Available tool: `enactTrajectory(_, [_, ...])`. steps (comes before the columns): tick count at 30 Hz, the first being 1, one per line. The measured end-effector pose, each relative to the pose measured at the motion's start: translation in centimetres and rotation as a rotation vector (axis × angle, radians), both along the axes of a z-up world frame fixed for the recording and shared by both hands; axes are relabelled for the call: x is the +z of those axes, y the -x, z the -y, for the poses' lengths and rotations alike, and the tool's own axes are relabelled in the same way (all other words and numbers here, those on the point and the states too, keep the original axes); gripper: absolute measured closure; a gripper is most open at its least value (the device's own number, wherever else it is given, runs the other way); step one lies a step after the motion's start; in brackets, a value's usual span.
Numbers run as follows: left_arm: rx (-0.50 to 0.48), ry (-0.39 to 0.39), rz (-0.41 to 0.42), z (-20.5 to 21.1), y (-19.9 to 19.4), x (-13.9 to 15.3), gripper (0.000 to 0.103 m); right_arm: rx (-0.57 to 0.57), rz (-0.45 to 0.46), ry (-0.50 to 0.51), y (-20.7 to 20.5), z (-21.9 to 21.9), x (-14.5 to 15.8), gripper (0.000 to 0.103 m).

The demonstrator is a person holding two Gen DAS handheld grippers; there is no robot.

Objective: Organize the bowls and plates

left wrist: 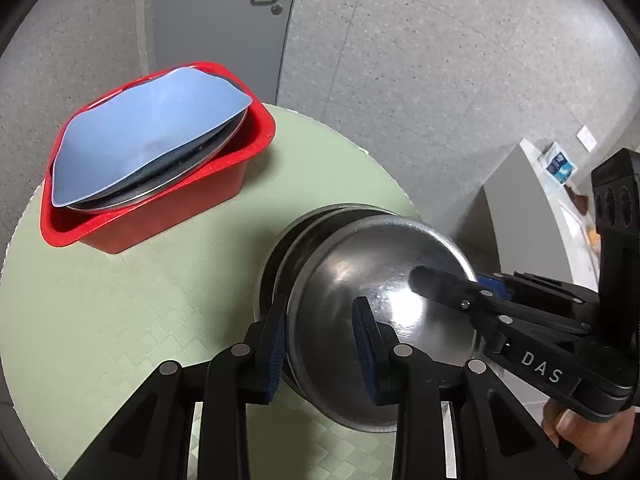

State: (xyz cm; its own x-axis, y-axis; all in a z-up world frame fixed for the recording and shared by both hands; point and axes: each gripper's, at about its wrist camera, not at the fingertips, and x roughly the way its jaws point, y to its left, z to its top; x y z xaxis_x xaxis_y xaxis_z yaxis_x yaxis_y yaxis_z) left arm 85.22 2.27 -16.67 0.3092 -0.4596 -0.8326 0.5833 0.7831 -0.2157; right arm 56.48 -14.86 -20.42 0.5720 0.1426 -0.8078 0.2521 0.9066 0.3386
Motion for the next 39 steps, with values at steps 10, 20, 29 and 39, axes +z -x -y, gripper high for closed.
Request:
enactTrajectory(10, [0.028, 0.0, 0.022, 0.9, 1.2, -1.0, 0.074, 0.007, -0.009, 0.039, -0.3, -0.2, -0.3, 0.088])
enactTrajectory(20, [0.074, 0.04, 0.063, -0.5, 2.4, -0.9, 0.059, 0.018, 0.041, 0.071, -0.3, -0.5, 0.4, 0.068])
enactTrajectory(29, [0.138, 0.082, 0.106, -2.5, 4.6, -0.5, 0.032, 0.005, 0.111, 0.082, 0.5, -0.3, 2.5, 0.057])
enactTrajectory(39, [0.209, 0.104, 0.086, -4.7, 6.8, -2.8, 0.015, -0.086, 0.103, 0.062, 2.4, 1.5, 1.8, 0.039])
